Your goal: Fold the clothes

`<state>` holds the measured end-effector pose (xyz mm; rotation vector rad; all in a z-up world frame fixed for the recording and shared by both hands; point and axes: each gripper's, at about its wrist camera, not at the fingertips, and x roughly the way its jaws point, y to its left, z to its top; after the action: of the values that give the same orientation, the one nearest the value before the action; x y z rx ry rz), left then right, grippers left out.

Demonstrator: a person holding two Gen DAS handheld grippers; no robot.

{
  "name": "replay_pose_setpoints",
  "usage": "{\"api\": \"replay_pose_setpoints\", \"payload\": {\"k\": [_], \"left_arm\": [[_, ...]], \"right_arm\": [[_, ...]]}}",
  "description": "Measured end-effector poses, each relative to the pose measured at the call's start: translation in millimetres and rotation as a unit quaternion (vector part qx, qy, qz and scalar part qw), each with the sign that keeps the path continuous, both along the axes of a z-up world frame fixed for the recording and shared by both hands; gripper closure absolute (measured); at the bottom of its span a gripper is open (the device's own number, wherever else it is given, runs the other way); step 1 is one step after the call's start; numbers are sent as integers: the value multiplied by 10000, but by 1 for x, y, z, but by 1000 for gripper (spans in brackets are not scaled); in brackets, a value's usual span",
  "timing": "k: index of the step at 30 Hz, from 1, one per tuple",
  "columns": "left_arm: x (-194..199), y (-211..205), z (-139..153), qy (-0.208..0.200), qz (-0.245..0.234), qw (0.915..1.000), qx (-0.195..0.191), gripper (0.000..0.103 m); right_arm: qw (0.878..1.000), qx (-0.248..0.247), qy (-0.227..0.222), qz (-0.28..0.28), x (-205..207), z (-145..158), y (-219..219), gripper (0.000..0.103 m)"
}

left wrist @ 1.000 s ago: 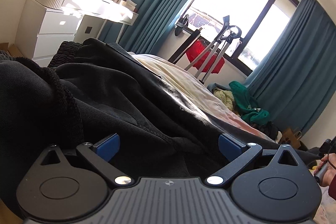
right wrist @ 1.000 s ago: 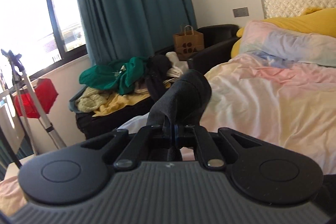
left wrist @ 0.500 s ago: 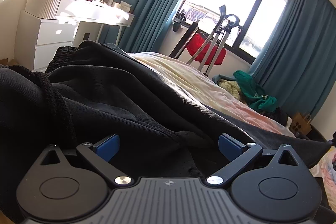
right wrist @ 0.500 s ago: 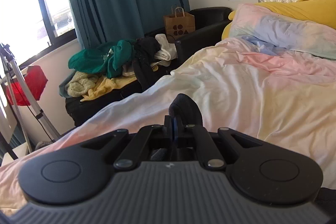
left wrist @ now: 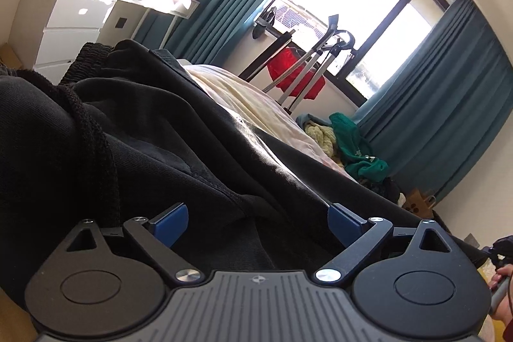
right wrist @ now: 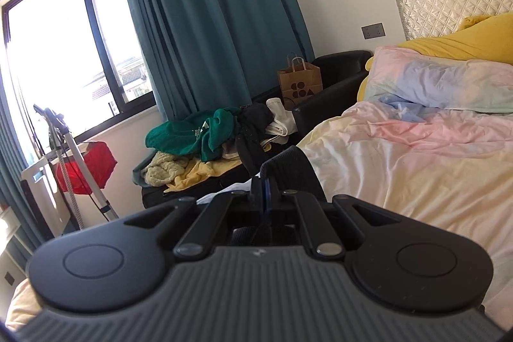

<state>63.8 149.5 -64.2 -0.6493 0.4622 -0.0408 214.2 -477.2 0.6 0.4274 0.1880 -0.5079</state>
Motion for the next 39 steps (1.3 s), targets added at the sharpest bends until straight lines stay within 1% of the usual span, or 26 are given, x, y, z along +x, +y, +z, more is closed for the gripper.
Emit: {"api": "replay_pose_setpoints", "payload": {"k": [1,3,5,8,10,12,13,14,17,18,21,23,24,25,26,27,28,31,33,35,37,39], "left_arm": [[-2,1,5,-24,-9,10000,-17,12],[-5,4,15,-76,-29,10000,-45,12],[-7,6,21,-151,-30,9999,52,12],[-3,10,22,-89,33,9999,-99,12],[10,13,21,-33,14,9994,-333,14],[34,13,20,-26,-28,9986,-520,20],[46,13,19,-23,-49,9981,-613,24],[58,14,19,-10,-66,9975,-699,26],[103,9,11,271,-22,9969,-745,29],[116,7,8,400,20,9967,-708,30],[153,3,-7,964,205,9928,-685,31],[166,1,-12,1083,253,9920,-604,37],[171,0,-13,1074,272,9922,-569,38],[177,-1,-13,1070,293,9924,-527,45],[182,-2,-13,1115,328,9923,-418,59],[188,-3,-12,1155,359,9922,-312,70],[191,-3,-11,1151,354,9924,-246,90],[195,-4,3,973,274,9948,-94,97],[191,-2,17,781,223,9967,-5,98],[188,2,32,578,198,9980,-154,98],[194,6,45,484,210,9984,-221,98],[206,10,57,376,254,9985,-300,98]], "right_arm": [[10000,14,-3,-20,-5,-6,1,98],[10000,30,13,-64,-16,-20,3,98],[9999,45,30,-109,-26,-33,4,98],[9999,58,-5,-137,-42,-53,5,98],[9999,58,-86,-114,-52,-64,4,98],[9998,78,-147,-56,-60,-76,2,98],[9998,101,-179,-27,-63,-81,1,98],[9996,176,-217,1,-63,-83,-2,98],[9986,401,-333,87,-63,-88,-9,98],[9981,476,-371,116,-63,-89,-11,98],[9965,656,-474,202,-63,-94,-17,98],[9979,432,-423,240,-60,-97,-15,98],[9979,442,-415,234,-58,-100,-16,98],[9978,466,-414,226,-57,-102,-17,98],[9973,539,-442,210,-57,-102,-19,98],[9970,584,-475,194,-56,-102,-20,98],[9967,604,-511,177,-56,-101,-21,98],[9953,696,-664,61,-58,-98,-18,98],[9943,702,-800,-29,-62,-94,-14,98],[9932,646,-966,-116,-63,-86,-10,98],[9923,542,-1096,-194,-61,-76,-8,98],[9933,340,-1070,-284,-47,-64,-9,98]]}}
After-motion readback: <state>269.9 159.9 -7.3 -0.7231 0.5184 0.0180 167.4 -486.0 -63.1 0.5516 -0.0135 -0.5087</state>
